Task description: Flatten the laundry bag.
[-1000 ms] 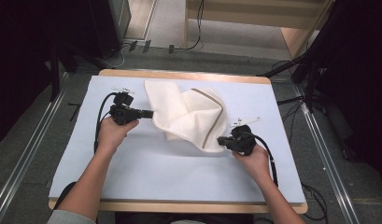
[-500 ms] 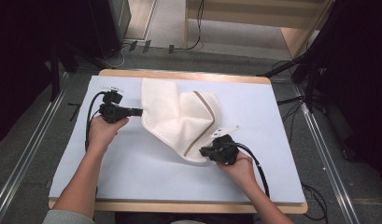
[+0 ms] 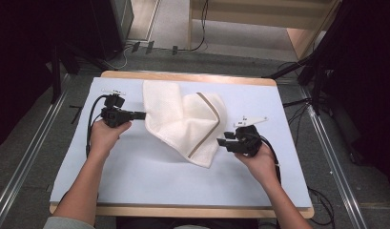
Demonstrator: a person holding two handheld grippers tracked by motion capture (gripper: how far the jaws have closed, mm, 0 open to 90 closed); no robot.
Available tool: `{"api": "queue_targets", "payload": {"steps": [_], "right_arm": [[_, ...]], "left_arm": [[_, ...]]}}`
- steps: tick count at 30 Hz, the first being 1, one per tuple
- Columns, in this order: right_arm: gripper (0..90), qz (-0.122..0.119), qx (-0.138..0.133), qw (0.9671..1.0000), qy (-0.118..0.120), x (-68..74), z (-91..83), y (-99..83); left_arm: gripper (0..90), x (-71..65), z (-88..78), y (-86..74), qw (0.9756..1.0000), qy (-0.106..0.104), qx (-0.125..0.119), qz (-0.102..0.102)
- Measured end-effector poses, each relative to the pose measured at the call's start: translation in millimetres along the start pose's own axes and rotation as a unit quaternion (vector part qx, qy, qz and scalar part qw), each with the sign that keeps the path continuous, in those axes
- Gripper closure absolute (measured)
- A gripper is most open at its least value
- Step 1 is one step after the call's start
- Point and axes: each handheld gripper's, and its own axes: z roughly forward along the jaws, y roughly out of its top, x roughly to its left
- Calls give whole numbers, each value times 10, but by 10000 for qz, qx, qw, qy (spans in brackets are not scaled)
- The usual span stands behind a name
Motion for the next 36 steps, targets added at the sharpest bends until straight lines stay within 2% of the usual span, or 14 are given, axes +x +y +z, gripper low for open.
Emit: {"api": "queue_targets", "payload": {"steps": [1,2,5,10,12,16,21,23,26,29,31,34,36], "right_arm": [[579,0,0,10000,0,0,0,0],[579,42,-81,9999,-82,-62,-12,78],[580,83,-193,9997,-124,-133,-10,183],[568,61,-193,9996,-179,-215,15,390],[558,79,-225,9996,-162,-228,25,485],[530,-40,-274,9993,-247,-217,117,655],[520,-16,-166,9994,-289,-228,276,730],[504,-3,-30,9992,-389,-246,372,750],[500,22,142,9990,-412,-282,451,745],[538,125,250,9990,-348,-310,496,731],[626,236,383,9987,-243,-327,558,705],[755,179,489,9984,-210,-325,615,680],[779,156,511,9984,-209,-319,625,676]], "left_arm": [[900,0,0,0,10000,0,0,0],[900,-11,-13,-19,10000,14,-2,7],[900,-21,-26,-36,10000,18,-4,29],[900,-69,-46,-87,9999,57,27,78],[900,-87,-55,-103,9999,67,36,108],[900,-111,-79,-138,9999,70,26,130],[900,-122,-121,-177,9999,83,11,120],[900,-128,-155,-208,9999,108,6,101],[900,-127,-186,-240,9999,121,-10,86],[900,-127,-209,-262,9999,143,-5,75],[900,-134,-242,-296,9999,155,2,60],[900,-145,-268,-329,9999,157,14,40],[900,-146,-276,-339,9999,164,16,40]]}}
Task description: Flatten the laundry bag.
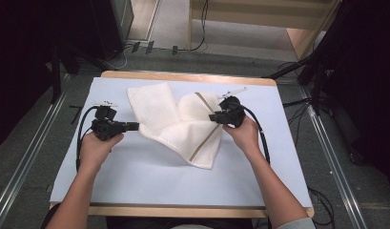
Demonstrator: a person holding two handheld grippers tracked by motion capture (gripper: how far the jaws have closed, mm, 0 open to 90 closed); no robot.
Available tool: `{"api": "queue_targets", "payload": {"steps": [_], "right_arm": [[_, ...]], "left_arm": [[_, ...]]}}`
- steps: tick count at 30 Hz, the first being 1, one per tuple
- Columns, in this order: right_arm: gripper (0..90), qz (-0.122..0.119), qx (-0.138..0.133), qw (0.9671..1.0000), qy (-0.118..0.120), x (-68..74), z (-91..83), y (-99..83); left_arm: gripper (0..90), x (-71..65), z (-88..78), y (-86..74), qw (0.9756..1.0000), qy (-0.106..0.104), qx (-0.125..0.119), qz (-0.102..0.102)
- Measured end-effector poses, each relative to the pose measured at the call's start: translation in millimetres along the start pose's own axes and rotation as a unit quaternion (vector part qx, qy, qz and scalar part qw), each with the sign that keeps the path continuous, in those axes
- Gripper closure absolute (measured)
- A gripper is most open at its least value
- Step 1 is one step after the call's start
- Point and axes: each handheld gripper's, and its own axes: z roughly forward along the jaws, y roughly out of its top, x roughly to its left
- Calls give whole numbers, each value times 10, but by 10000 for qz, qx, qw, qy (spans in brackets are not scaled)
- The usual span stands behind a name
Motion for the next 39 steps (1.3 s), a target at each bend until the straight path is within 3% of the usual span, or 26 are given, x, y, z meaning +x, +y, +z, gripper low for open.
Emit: {"api": "queue_targets", "payload": {"steps": [2,9,17,22,24,25,31,35,39], "right_arm": [[820,-75,-28,10000,-27,17,4,11],[824,-213,-289,9993,-89,83,-185,29],[825,-277,-389,9987,-167,114,-258,-60],[830,-201,-820,9954,-452,25,-392,-50],[830,-172,-974,9937,-533,-2,-461,-51],[830,-167,-998,9935,-526,-24,-483,-56],[828,-86,-829,9952,-509,-102,-527,-159],[827,45,-679,9971,-335,-183,-506,-273],[826,45,-500,9985,-216,-209,-407,-392]], "left_arm": [[900,-15,-31,-36,10000,34,-11,-32],[900,-159,-170,-204,10000,67,-56,31],[900,-248,-255,-385,9999,-90,-38,47],[900,-373,-248,-388,9995,-58,-175,253],[900,-379,-245,-387,9994,-75,-164,280],[900,-389,-208,-396,9995,-90,-49,286],[869,-423,-160,-407,9991,-230,136,316],[719,-365,-253,-416,9990,-280,-21,335],[642,-201,-399,-403,9992,-42,-312,230]]}}
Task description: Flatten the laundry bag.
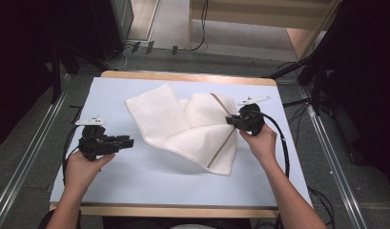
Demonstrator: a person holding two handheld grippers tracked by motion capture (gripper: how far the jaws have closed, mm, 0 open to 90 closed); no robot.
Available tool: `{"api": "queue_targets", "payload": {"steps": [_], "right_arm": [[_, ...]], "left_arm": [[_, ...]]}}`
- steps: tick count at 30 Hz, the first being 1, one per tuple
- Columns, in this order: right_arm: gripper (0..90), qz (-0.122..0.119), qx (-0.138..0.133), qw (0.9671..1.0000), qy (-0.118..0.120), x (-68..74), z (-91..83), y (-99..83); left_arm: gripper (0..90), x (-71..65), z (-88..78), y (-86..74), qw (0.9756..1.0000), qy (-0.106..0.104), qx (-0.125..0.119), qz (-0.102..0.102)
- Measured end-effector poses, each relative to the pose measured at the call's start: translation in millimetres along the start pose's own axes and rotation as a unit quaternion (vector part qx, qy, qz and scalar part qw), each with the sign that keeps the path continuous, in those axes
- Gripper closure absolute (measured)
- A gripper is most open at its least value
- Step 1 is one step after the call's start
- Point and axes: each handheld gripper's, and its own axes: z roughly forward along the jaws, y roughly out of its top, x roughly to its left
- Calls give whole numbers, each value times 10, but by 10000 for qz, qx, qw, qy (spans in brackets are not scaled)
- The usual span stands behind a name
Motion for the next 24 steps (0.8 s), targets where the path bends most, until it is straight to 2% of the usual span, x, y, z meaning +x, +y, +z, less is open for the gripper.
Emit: {"api": "queue_targets", "payload": {"steps": [3,6,7,8,9,11,14,21,24], "right_arm": [[826,125,-4,9999,72,-3,45,-31],[826,176,-12,9998,137,10,76,-35],[826,105,15,9998,150,39,105,-33],[826,105,15,9998,150,39,105,-33],[826,33,46,9998,172,76,128,-32],[825,-2,73,9998,194,103,146,-35],[825,-70,117,9997,217,145,185,-37],[825,-233,174,9992,266,263,290,-35],[825,-330,254,9987,303,343,358,-43]], "left_arm": [[582,87,-21,64,9999,158,-25,-63],[532,126,-33,128,9998,186,-79,-72],[518,147,-53,195,9997,183,-130,-26],[498,147,-53,195,9997,183,-130,-26],[484,174,-71,258,9996,244,-119,64],[461,223,-89,320,9994,294,-128,87],[419,283,-85,376,9995,257,-139,98],[384,446,76,557,9992,315,-181,184],[366,480,138,609,9992,272,-199,193]]}}
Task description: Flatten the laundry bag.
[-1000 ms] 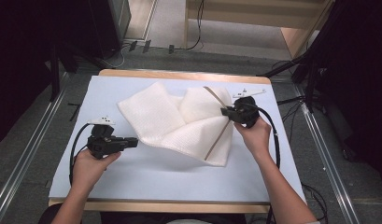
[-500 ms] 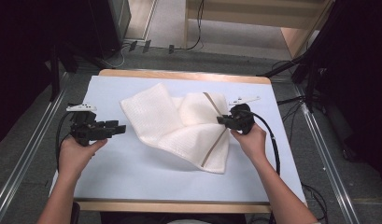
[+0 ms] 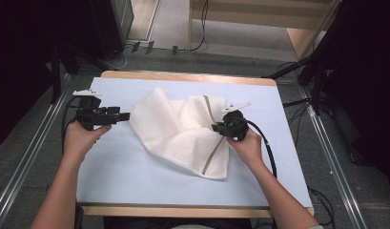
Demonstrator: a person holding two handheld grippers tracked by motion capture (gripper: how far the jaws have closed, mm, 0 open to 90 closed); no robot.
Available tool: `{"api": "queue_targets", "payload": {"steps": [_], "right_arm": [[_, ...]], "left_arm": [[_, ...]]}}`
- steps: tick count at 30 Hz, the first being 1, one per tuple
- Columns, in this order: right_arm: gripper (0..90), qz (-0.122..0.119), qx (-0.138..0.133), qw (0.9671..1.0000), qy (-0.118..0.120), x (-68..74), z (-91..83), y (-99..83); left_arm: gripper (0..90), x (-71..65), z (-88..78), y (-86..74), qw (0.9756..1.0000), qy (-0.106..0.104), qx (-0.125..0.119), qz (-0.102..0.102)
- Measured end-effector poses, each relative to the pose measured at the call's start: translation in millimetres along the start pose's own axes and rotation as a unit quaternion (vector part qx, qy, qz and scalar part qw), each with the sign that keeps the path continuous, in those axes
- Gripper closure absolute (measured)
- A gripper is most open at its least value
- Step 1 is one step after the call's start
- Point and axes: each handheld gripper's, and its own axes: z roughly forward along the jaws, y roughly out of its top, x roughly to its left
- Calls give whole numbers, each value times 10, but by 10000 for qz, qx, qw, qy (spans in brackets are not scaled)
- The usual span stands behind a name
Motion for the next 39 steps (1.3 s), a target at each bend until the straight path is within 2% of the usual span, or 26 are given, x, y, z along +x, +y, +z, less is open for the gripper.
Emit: {"api": "queue_targets", "payload": {"steps": [2,4,6,11,16,18,19,25,28,32,34,35,36,37,38,39], "right_arm": [[825,-27,20,10000,-6,17,13,0],[825,-91,30,10000,-22,68,50,-5],[824,-66,14,10000,2,77,64,-17],[823,24,-43,10000,40,65,57,-44],[822,26,-79,10000,22,70,57,-58],[820,-37,-127,9999,0,63,54,-69],[819,-20,-120,9999,-4,64,49,-73],[815,-39,-152,9999,-49,59,45,-92],[814,-48,-158,9998,-61,60,51,-95],[812,8,-181,9998,-73,63,61,-110],[812,9,-193,9998,-81,62,62,-115],[812,-1,-202,9997,-98,63,60,-121],[812,-3,-214,9997,-97,62,57,-124],[812,-18,-215,9997,-116,60,53,-127],[812,-18,-215,9997,-116,60,53,-127],[813,2,-219,9997,-128,56,40,-134]], "left_arm": [[362,15,62,41,10000,-40,-13,9],[357,17,198,121,9999,-92,72,97],[350,17,241,147,9998,-100,91,139],[323,13,503,286,9990,-192,203,342],[308,30,630,362,9982,-165,310,484],[293,54,676,393,9979,-194,305,535],[283,86,728,425,9975,-249,395,526],[240,167,901,458,9958,-352,526,667],[241,193,986,451,9951,-277,623,722],[238,229,1155,427,9942,-507,674,672],[263,232,1177,424,9939,-542,685,669],[308,221,1204,417,9935,-563,731,663],[385,221,1204,417,9935,-563,731,663],[497,195,1207,411,9929,-507,841,678],[597,195,1207,411,9929,-507,841,678],[678,176,1206,407,9924,-557,917,602]]}}
